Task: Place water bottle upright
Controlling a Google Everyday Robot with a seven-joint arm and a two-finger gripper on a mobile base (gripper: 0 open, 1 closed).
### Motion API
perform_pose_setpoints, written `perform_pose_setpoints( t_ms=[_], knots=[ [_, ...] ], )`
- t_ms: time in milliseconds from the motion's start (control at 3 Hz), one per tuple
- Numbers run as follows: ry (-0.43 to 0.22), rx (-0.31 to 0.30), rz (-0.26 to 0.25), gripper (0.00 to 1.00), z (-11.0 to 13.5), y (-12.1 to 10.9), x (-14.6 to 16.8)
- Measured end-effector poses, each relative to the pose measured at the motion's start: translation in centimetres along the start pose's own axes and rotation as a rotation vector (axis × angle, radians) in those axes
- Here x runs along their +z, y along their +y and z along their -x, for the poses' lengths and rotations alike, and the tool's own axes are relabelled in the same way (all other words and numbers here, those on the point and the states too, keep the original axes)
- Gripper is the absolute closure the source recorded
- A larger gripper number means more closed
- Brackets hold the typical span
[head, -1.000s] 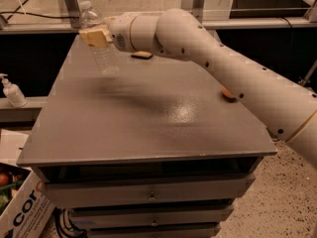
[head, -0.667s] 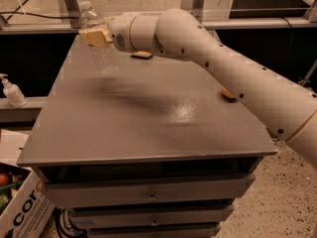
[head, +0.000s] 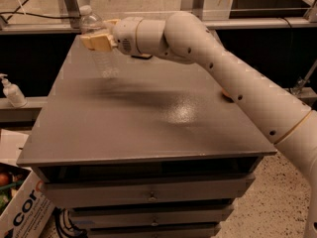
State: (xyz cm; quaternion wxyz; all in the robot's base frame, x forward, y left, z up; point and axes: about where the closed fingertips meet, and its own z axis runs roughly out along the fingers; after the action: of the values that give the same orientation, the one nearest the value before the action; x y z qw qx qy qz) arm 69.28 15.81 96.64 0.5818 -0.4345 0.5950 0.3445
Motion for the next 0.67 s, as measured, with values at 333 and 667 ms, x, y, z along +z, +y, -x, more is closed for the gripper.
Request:
perform_pose_setpoints(
  t_ms=[333,667],
  knots=[
    [-0.020,-0.045,0.076,1.00,-0.41,0.44,-0.72],
    [-0.015,-0.077,0.138,1.00,-1.32,1.20,-1.59]
  ],
)
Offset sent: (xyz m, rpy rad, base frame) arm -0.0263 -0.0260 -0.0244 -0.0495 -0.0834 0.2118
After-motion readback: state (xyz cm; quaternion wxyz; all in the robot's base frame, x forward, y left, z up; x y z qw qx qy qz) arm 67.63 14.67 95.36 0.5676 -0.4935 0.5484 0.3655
